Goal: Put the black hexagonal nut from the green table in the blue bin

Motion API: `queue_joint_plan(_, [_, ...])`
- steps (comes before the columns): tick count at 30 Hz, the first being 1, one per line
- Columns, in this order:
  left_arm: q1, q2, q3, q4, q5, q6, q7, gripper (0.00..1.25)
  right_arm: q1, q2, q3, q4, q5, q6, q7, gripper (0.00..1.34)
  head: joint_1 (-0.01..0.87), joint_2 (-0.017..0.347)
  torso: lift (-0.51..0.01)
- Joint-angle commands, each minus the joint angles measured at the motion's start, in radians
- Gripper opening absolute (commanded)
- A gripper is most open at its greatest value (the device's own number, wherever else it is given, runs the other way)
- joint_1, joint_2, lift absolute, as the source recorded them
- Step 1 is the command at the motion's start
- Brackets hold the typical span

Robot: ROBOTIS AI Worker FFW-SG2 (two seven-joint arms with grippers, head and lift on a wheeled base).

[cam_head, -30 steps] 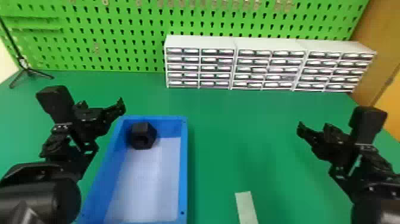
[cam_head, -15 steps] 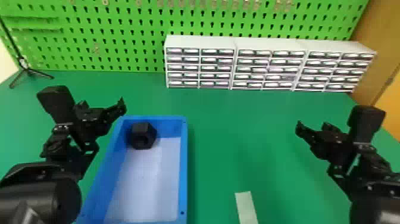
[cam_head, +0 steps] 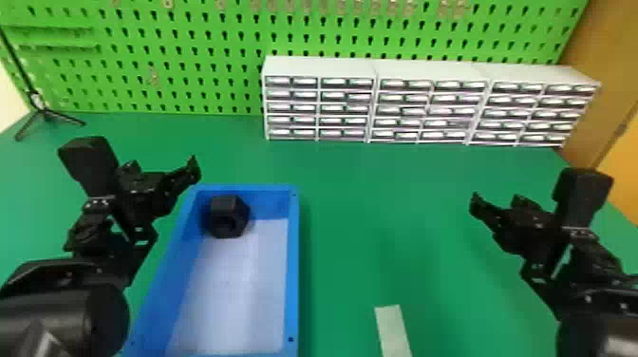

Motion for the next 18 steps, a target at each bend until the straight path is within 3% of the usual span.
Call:
queue_joint_plan(1, [0.0, 0.0, 0.0, 0.0, 0.0, 0.0, 0.0, 1.15, -0.001, -0.002, 0.002, 0.0, 0.001, 0.0, 0.0, 0.86, 0.692, 0.008, -0.097])
queue_joint_plan(18, [0.002, 0.0, -0.005, 0.0, 0.0, 0.0, 0.0, 1.15, 0.002, -0.012, 0.008, 0.003, -0.02, 0.0, 0.0, 0.86, 0.692, 0.008, -0.097])
